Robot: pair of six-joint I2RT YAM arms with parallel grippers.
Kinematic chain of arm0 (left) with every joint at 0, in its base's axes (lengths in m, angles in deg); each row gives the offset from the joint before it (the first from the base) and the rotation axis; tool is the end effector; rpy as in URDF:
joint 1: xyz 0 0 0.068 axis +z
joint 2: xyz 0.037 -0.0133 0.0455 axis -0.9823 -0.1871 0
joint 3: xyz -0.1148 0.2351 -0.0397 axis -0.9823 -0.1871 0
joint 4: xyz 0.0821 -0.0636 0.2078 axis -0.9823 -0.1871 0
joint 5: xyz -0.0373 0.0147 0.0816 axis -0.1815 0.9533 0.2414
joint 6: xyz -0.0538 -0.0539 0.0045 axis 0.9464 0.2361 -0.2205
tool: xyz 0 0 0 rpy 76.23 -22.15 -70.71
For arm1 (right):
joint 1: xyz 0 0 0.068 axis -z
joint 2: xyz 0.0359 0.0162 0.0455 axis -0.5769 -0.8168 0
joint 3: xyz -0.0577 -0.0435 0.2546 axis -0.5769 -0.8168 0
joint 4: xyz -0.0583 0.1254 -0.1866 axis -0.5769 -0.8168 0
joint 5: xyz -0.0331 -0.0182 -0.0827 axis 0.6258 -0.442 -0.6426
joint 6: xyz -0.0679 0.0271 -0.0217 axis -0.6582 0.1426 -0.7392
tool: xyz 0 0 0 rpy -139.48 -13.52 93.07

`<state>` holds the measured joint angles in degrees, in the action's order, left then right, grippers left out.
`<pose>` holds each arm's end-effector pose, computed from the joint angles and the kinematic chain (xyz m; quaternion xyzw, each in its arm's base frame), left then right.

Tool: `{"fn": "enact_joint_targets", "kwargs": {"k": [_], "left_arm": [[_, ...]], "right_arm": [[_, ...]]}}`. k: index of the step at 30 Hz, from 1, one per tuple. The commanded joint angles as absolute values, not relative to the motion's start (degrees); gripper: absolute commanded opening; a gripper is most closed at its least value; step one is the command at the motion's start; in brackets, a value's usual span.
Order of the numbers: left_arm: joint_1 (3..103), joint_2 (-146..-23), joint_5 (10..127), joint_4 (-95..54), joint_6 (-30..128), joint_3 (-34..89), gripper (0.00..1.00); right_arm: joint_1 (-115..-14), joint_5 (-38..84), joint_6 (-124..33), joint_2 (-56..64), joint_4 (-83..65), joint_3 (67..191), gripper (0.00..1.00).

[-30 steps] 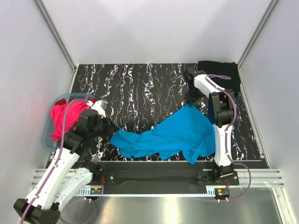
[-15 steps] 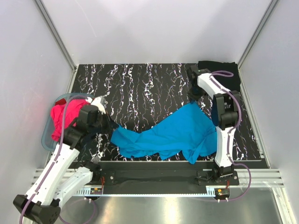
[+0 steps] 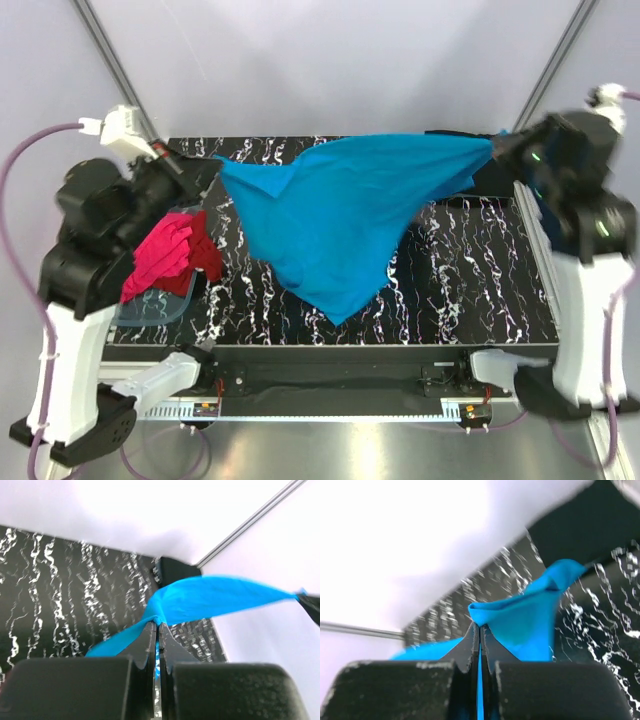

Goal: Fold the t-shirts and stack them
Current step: Flatten the tshirt out

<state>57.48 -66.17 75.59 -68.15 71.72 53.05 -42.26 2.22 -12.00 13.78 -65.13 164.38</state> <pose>0.1320 -0.0542 0.5004 -0.0756 0.7348 -0.3257 0.5901 0.1951 0.0093 0.4982 0.2932 0.7458 0.1535 0.5782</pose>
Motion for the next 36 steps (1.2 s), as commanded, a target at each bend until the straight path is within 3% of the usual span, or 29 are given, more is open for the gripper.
{"fn": "enact_joint_targets", "kwargs": {"k": [1, 8, 13, 25, 36], "left_arm": [[57.33, -61.08, 74.06, -69.62, 74.24, 56.65, 0.00], [57.42, -52.89, 76.24, -71.63, 76.09, 60.25, 0.00], [57.33, -53.05, 80.12, -73.31, 74.25, 68.59, 0.00], [57.42, -68.33, 90.57, -72.26, 63.00, 69.50, 0.00], [57.42, -76.52, 90.49, -63.99, 60.10, 66.58, 0.00]], "right_arm": [[-42.44, -0.29, -14.39, 20.95, -67.15, 162.72, 0.00], [-42.44, -1.09, -12.55, 37.21, -68.12, 161.40, 0.00], [-42.44, 0.49, -12.10, 39.08, -68.56, 165.00, 0.00], [-42.53, 1.37, -14.65, 26.96, -58.46, 157.62, 0.00], [-42.53, 1.55, -17.90, 13.60, -52.39, 164.29, 0.00]]}}
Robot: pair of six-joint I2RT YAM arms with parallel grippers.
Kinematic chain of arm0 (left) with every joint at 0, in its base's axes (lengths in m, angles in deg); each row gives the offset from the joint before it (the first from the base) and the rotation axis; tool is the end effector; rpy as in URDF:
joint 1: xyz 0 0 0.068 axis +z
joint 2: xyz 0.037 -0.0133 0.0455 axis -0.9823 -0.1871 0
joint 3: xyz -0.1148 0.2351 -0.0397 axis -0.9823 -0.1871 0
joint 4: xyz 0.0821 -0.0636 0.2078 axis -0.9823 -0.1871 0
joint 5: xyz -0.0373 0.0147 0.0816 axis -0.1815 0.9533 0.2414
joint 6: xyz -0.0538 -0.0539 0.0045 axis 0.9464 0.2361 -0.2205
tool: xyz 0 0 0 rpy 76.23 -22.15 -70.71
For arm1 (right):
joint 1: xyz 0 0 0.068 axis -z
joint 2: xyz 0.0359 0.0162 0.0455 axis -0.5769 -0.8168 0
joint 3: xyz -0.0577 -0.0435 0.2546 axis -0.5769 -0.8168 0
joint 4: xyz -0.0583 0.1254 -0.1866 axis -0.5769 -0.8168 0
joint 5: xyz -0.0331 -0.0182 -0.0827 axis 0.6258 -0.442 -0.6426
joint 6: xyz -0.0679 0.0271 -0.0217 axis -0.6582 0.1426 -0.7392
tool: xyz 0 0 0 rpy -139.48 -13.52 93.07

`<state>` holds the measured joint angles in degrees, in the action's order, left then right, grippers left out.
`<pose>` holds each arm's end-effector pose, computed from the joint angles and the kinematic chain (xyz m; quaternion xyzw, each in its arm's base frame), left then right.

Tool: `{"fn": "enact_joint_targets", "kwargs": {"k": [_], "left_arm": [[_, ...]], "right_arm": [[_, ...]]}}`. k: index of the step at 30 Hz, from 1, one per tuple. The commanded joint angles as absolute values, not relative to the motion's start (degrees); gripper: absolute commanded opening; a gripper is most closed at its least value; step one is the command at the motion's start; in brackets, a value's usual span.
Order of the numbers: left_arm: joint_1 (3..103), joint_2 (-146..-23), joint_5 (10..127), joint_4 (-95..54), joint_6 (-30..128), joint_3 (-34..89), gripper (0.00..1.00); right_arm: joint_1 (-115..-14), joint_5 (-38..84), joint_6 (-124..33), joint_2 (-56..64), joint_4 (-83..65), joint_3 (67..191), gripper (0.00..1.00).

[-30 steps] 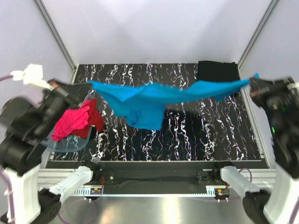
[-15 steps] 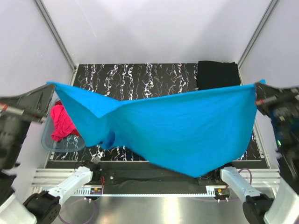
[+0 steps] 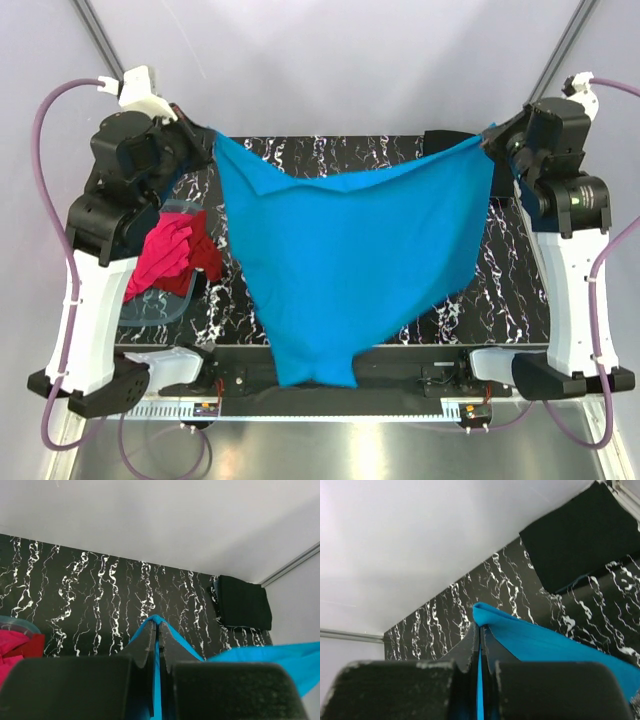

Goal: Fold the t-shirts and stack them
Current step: Flatten the tshirt out

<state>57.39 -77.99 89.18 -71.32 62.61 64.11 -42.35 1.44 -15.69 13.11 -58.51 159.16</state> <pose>0.1810 -0.0577 0.5133 -0.0940 0.7544 -0.1842 0.6230 0.2162 0.0114 0.4870 0.2718 0.7496 0.1324 0.5889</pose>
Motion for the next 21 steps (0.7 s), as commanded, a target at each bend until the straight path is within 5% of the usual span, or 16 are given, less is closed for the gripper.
{"fn": "enact_joint_targets", "kwargs": {"k": [1, 21], "left_arm": [[57.51, -77.57, 90.57, -63.90, 59.66, 67.11, 0.00], [57.68, -62.55, 88.64, -66.19, 59.66, 70.27, 0.00]], "right_arm": [[-42.44, 1.90, -18.25, 12.90, -52.47, 164.91, 0.00], [-42.44, -5.04, -24.06, 29.06, -58.27, 164.55, 0.00]]}}
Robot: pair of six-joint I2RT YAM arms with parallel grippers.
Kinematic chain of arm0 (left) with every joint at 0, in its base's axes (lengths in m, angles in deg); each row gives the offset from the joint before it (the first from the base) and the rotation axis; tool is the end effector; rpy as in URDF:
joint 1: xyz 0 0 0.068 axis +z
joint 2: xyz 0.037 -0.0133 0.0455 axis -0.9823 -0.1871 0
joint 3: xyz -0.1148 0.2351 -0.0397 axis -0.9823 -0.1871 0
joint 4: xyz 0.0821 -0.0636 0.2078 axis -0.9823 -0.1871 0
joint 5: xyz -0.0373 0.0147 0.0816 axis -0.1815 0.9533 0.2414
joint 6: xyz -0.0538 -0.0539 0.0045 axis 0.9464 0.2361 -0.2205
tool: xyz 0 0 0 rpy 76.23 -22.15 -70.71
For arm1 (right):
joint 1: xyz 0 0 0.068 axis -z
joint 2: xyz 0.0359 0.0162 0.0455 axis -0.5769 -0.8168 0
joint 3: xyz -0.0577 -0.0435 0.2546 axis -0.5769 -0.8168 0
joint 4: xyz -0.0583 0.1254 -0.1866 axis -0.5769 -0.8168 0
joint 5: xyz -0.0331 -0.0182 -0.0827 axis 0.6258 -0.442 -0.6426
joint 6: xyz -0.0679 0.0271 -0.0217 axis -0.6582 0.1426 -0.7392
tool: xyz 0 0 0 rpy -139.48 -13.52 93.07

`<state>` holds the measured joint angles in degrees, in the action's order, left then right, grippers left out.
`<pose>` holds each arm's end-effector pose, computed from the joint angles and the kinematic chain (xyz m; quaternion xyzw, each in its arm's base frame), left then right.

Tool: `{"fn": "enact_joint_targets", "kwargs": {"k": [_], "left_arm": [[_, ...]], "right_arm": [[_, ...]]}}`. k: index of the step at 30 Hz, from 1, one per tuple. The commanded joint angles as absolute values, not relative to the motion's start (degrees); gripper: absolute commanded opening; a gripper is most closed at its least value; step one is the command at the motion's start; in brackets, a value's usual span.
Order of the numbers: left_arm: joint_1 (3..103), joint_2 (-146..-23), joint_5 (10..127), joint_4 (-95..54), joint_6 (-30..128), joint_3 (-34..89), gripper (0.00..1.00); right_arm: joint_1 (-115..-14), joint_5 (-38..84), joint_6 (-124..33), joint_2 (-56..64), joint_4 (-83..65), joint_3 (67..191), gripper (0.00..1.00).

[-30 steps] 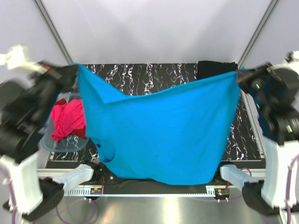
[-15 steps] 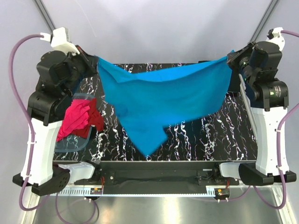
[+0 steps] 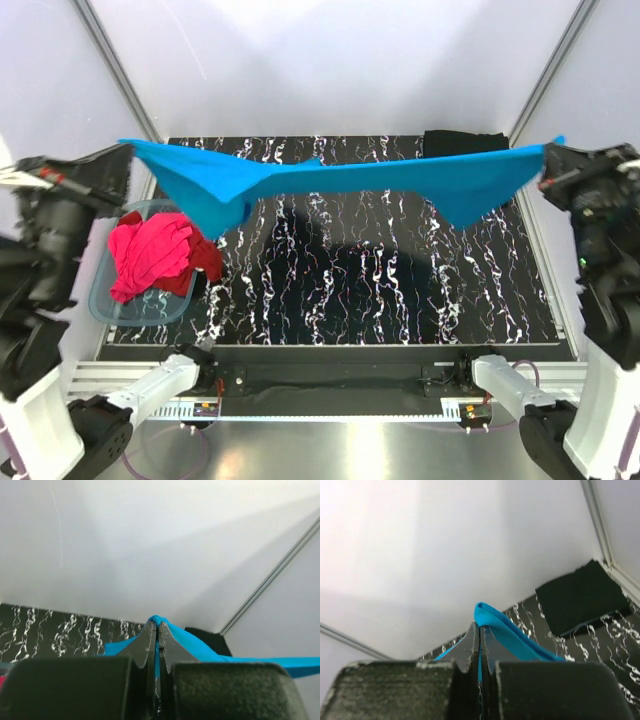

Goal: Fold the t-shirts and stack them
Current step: Flatten the tshirt out

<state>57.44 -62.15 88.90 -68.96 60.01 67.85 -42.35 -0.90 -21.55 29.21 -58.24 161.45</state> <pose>0.0585 -0.0089 0.5629 -0.0882 0.6198 -0.2351 0.7435 0.0973 -0.0061 0.5363 0.2395 0.6498 0.1397 0.7077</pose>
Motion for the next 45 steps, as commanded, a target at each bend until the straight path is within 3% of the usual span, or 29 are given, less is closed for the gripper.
{"fn": "enact_joint_targets", "kwargs": {"k": [1, 13, 21, 26, 29, 34, 40, 45], "left_arm": [[57.68, -62.55, 88.90, -66.54, 59.48, 70.98, 0.00], [57.68, -75.81, 93.30, -67.25, 55.00, 75.12, 0.00], [57.77, -88.37, 97.16, -62.86, 53.50, 63.12, 0.00], [60.05, -92.07, 97.35, -46.73, 55.17, 48.34, 0.00], [61.46, -99.95, 95.94, -35.92, 55.26, 46.47, 0.00], [61.73, -110.70, 94.18, -40.07, 54.65, 57.00, 0.00], [61.99, -107.47, 97.17, -38.94, 53.42, 59.03, 0.00], [61.90, -92.90, 94.89, -39.30, 57.10, 55.79, 0.00]], "right_arm": [[-42.53, -5.13, -24.23, 28.63, -59.15, 165.43, 0.00], [-42.44, -4.43, -23.97, 15.99, -57.67, 171.77, 0.00], [-41.65, -6.62, -23.27, 9.82, -44.49, 151.40, 0.00], [-37.53, -2.33, -17.74, 3.32, -30.00, 134.20, 0.00], [-35.59, 2.85, -16.59, -4.58, -21.99, 131.96, 0.00], [-32.68, 10.25, -17.37, -12.16, -21.28, 136.79, 0.00], [-32.68, 11.66, -21.15, -8.04, -25.74, 142.41, 0.00], [-32.68, 11.40, -22.91, 0.99, -36.80, 149.00, 0.00]]}}
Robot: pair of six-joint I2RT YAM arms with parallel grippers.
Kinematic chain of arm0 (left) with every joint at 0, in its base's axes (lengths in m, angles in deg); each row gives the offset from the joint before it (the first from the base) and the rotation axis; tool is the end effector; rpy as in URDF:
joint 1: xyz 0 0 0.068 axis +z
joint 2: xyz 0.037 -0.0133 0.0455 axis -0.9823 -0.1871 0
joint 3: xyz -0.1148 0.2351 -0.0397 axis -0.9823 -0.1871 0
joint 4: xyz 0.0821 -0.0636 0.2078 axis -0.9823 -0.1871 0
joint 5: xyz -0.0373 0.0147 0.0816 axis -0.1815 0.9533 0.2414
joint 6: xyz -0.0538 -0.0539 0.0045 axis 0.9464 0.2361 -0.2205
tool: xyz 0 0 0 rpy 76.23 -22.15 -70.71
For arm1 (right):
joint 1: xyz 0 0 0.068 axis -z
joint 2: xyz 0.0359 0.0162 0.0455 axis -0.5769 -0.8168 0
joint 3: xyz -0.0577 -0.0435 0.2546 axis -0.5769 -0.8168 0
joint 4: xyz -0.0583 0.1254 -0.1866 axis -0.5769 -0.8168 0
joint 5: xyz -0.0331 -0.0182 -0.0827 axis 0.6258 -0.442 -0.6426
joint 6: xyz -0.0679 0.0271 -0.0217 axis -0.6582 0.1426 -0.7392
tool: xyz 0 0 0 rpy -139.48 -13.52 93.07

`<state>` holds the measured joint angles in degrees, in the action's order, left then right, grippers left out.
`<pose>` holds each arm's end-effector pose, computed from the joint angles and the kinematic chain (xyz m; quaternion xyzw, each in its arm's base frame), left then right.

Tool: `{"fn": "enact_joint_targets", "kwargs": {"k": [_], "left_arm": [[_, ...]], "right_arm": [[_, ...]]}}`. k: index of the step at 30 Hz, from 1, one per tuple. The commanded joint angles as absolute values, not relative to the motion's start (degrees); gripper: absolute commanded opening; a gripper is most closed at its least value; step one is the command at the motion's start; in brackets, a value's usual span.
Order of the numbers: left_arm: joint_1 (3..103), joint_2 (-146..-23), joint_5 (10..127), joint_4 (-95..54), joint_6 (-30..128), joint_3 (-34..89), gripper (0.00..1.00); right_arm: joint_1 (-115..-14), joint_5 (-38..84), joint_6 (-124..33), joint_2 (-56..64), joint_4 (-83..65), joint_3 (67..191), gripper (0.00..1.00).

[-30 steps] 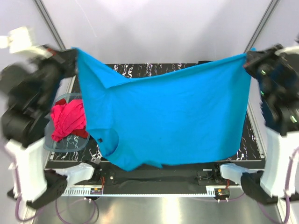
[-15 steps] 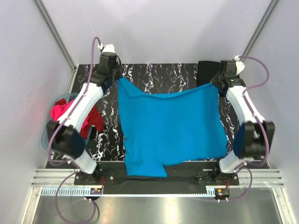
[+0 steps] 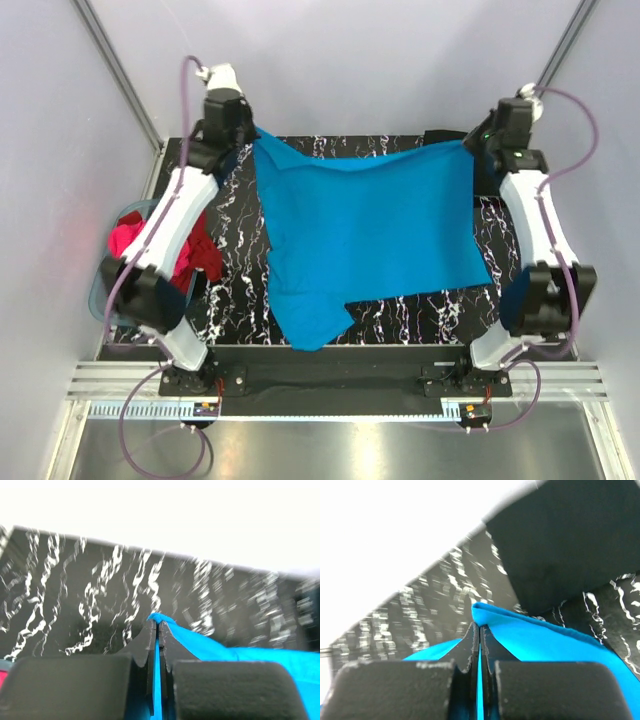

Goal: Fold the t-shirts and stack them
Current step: Flatten the tshirt out

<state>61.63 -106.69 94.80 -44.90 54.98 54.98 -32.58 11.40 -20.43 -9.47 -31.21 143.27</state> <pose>0.3803 -0.0997 0.3867 -0.0911 0.8118 -0.0495 0.5747 0.3801 -0.0220 0.3471 0.2699 0.8104 0.1029 0.5097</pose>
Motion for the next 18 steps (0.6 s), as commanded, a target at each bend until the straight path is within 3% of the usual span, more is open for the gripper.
{"fn": "enact_joint_targets", "kwargs": {"k": [1, 8, 18], "left_arm": [[61.82, -90.26, 94.45, -39.21, 57.80, 54.74, 0.00], [61.73, -67.86, 94.36, -38.68, 60.97, 44.89, 0.00], [61.64, -51.74, 92.60, -42.72, 62.47, 45.84, 0.00]], "right_arm": [[-32.68, 10.87, -22.57, 2.68, -38.48, 149.53, 0.00], [-32.68, 10.26, -19.40, 19.02, -49.57, 150.60, 0.00], [-32.68, 7.26, -18.17, 38.37, -57.74, 154.01, 0.00]]}}
